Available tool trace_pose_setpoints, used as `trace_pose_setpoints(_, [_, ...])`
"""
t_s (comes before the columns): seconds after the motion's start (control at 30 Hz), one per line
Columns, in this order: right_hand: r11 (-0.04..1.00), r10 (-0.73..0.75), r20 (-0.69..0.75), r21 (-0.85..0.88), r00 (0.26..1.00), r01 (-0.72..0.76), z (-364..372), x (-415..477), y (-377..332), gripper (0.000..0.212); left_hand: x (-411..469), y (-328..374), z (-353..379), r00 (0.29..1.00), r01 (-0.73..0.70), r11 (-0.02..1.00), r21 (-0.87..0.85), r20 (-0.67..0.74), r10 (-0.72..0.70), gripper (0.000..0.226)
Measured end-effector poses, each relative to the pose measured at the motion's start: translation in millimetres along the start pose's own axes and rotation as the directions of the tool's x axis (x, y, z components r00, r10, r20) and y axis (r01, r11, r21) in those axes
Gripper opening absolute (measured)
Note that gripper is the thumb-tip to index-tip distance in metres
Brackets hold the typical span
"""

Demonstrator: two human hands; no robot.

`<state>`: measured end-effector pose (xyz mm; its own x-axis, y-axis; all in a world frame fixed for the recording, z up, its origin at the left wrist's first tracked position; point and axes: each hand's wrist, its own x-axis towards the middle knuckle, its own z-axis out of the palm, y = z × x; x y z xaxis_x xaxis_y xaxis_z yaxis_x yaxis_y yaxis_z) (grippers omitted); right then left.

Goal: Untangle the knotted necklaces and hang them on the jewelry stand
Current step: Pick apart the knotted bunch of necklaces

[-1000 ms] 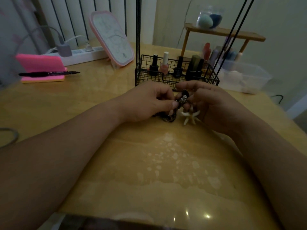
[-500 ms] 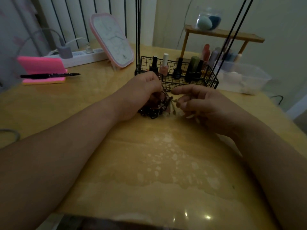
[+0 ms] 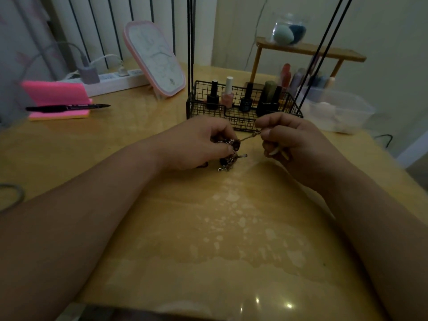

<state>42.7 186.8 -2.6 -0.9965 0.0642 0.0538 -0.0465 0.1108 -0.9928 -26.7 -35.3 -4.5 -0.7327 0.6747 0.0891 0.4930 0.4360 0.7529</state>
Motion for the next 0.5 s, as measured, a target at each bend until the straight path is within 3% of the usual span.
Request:
trace_pose_setpoints(0.3, [0.990, 0.018, 0.015, -0.138, 1.000, -0.015, 1.3, -1.0, 0.5, 0.028, -2.5, 5.7, -3.7, 0.995, 0.084, 0.945, -0.316, -0.019, -0.095, 0.020])
trace_pose_setpoints(0.5, [0.989, 0.028, 0.070, -0.145, 0.997, -0.018, -1.5, -0.3, 3.4, 0.028, -3.5, 7.0, -3.3, 0.996, 0.086, 0.921, -0.380, 0.007, -0.090, 0.022])
